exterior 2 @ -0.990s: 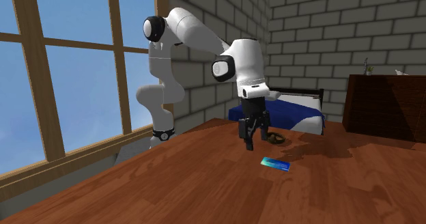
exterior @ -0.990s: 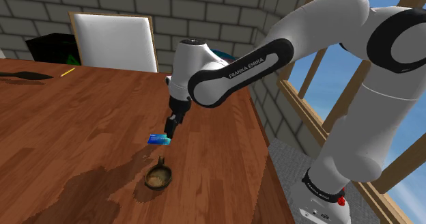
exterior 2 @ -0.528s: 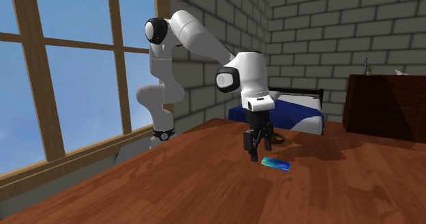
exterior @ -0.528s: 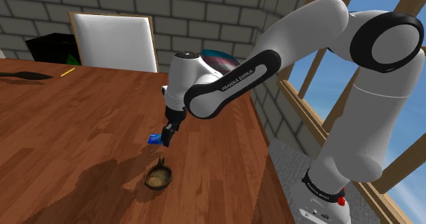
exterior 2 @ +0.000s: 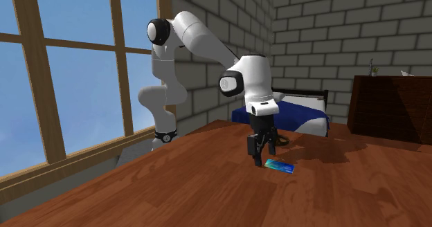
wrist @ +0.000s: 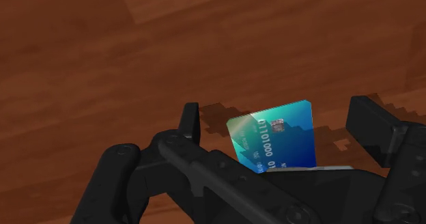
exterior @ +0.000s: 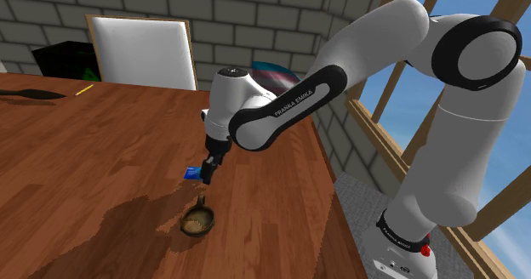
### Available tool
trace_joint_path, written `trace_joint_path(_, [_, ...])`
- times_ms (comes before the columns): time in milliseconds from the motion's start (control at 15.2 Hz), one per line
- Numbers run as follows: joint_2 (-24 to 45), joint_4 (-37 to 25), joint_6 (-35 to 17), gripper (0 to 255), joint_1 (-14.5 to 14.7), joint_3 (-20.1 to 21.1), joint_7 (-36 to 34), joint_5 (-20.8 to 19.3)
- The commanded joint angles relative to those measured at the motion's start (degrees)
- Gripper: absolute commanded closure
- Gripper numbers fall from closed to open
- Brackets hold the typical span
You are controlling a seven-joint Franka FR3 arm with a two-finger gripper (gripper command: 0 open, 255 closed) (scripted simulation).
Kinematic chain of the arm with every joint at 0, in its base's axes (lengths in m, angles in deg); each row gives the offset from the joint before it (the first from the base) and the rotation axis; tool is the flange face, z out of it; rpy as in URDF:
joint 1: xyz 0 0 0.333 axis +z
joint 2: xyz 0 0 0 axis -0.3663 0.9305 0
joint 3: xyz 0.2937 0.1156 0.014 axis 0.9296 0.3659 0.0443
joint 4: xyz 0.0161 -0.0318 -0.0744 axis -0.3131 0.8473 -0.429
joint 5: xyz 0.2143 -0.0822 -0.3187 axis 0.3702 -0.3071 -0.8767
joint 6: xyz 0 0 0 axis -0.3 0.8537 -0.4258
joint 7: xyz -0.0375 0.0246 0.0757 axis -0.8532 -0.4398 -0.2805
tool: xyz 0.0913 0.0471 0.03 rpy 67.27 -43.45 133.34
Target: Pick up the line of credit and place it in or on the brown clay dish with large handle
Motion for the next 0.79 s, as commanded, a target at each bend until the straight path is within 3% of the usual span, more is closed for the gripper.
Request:
trace_joint_path(0, [0.0, 0.0, 0.0, 255, 0.0, 0.0, 0.0, 0.0])
trace_joint_path(594, [-0.2, -0.6, 0.4, 255, -0.2, -0.1, 0.3, 0.1])
trace_joint_path(660, [-0.2, -0.6, 0.4, 0, -0.2, -0.1, 0.3, 0.1])
trace_joint_path(726, [-0.7, 1.7, -6.7, 0, -0.6, 0.4, 4.7, -0.3])
